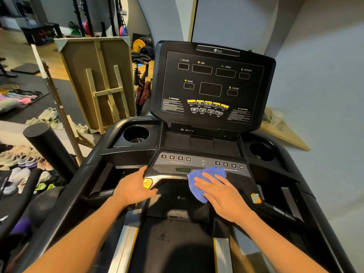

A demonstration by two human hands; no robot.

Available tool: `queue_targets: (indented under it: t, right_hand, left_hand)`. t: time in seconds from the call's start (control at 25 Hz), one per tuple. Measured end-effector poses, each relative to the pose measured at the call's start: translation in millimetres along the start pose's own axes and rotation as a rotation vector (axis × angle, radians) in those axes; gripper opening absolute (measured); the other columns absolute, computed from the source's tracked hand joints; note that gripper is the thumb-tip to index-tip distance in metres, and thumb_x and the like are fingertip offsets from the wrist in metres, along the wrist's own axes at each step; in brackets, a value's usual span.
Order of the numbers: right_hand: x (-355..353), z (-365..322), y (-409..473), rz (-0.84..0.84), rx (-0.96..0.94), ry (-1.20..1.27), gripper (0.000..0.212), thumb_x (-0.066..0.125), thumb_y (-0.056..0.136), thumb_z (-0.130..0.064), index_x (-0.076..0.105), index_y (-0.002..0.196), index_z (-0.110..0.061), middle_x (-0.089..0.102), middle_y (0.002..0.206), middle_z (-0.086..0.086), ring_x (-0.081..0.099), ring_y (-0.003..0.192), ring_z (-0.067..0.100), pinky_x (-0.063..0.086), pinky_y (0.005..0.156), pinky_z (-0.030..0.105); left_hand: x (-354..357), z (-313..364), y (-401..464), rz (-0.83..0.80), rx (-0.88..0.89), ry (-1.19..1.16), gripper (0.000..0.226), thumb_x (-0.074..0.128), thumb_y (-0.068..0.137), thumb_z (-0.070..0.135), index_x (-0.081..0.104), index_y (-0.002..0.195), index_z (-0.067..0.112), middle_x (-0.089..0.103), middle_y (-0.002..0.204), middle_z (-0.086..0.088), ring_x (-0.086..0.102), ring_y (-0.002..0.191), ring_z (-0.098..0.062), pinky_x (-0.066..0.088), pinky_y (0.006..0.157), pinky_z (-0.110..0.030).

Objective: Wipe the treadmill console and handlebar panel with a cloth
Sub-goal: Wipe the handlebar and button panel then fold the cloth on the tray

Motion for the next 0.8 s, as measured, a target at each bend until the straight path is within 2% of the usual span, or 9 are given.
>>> queue_targets:
  t: [0.08,0.16,0.24,0.32,0.4,0.52,0.6,0.68,0.8]
  right_hand:
    - [-2.4,17.5,-19.3,0.014,0.063,-0.002,0.049,0.022,0.104,-0.039,0.035,0.151,-0.036,0.029,0.157,-0.019,0.011,0.149,0.002,0.007,0.121,0.028]
    - [-3.2,35.6,-41.7,0.029,0.122,-0.009,0.048,0.023,0.104,-0.039,0.035,0.151,-0.035,0.028,0.158,-0.019,0.011,0.149,0.003,0.007,0.121,0.028]
    - [-5.1,51.6,-63.3,0.049,0.172,-0.043,0.048,0.027,0.103,-0.035,0.037,0.151,-0.032,0.030,0.158,-0.014,0.016,0.149,0.007,0.010,0.121,0.029]
    - [-7.0,61.8,-80.9,0.069,0.205,-0.076,0.049,0.034,0.101,-0.029,0.040,0.150,-0.027,0.033,0.157,-0.009,0.024,0.148,0.013,0.013,0.121,0.030]
    - [-7.8,63.2,-87.4,0.109,0.208,-0.120,0.051,0.048,0.096,-0.019,0.043,0.147,-0.021,0.040,0.154,-0.003,0.034,0.144,0.021,0.018,0.118,0.034]
    - [-4.3,63.0,-83.8,0.176,0.298,-0.147,0.064,0.074,0.081,-0.005,0.051,0.141,-0.011,0.051,0.147,0.005,0.041,0.139,0.027,0.018,0.117,0.035]
    - [-6.0,63.6,-75.5,0.203,0.408,-0.122,0.062,0.071,0.087,-0.009,0.047,0.144,-0.013,0.048,0.148,0.005,0.035,0.142,0.025,0.022,0.118,0.037]
    - [-9.4,68.5,-61.1,0.219,0.547,-0.085,0.056,0.057,0.097,-0.021,0.038,0.149,-0.018,0.039,0.154,0.002,0.030,0.145,0.026,0.023,0.118,0.040]
    - [-14.5,76.5,-33.3,0.195,0.737,-0.052,0.056,0.037,0.102,-0.040,0.024,0.155,-0.026,0.029,0.160,0.006,0.020,0.149,0.029,0.019,0.119,0.047]
  left_hand:
    - [-0.2,2.0,-0.7,0.005,0.001,-0.004,0.096,0.071,0.072,0.061,0.029,0.150,0.025,0.065,0.121,0.007,0.057,0.086,-0.006,0.053,0.081,-0.024]
    - [0.2,2.4,-0.3,0.013,-0.011,-0.002,0.098,0.071,0.072,0.062,0.027,0.151,0.025,0.064,0.126,0.006,0.063,0.097,-0.011,0.053,0.085,-0.026]
    - [0.2,1.6,-0.1,0.022,-0.032,0.009,0.098,0.071,0.073,0.062,0.026,0.152,0.025,0.063,0.129,0.004,0.064,0.105,-0.015,0.053,0.087,-0.028]
    - [0.8,2.8,-0.2,0.024,-0.038,0.013,0.096,0.072,0.074,0.061,0.027,0.151,0.025,0.063,0.128,0.004,0.063,0.103,-0.015,0.052,0.085,-0.027]
    - [0.8,3.0,-0.2,0.027,-0.037,0.018,0.098,0.071,0.074,0.061,0.025,0.152,0.024,0.063,0.128,0.004,0.062,0.099,-0.013,0.051,0.084,-0.026]
    - [1.6,0.0,0.5,0.026,-0.048,0.010,0.101,0.071,0.073,0.063,0.024,0.153,0.024,0.063,0.130,0.003,0.064,0.106,-0.016,0.053,0.088,-0.029]
    - [2.5,-0.2,0.9,0.028,-0.048,0.012,0.101,0.071,0.073,0.063,0.024,0.153,0.024,0.062,0.130,0.003,0.064,0.107,-0.016,0.053,0.088,-0.029]
    - [2.7,-0.2,1.2,0.027,-0.054,0.015,0.101,0.070,0.074,0.064,0.023,0.153,0.024,0.061,0.132,0.003,0.063,0.110,-0.017,0.054,0.091,-0.031]
    - [2.1,-1.2,1.0,0.031,-0.060,-0.003,0.099,0.071,0.073,0.064,0.025,0.153,0.026,0.061,0.133,0.004,0.063,0.111,-0.017,0.053,0.092,-0.032]
Point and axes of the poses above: each hand's wrist, its own y-axis towards the middle knuckle, its own x-axis out of the palm, z = x × y, the point moved 6 cm from there along y, towards the middle knuckle
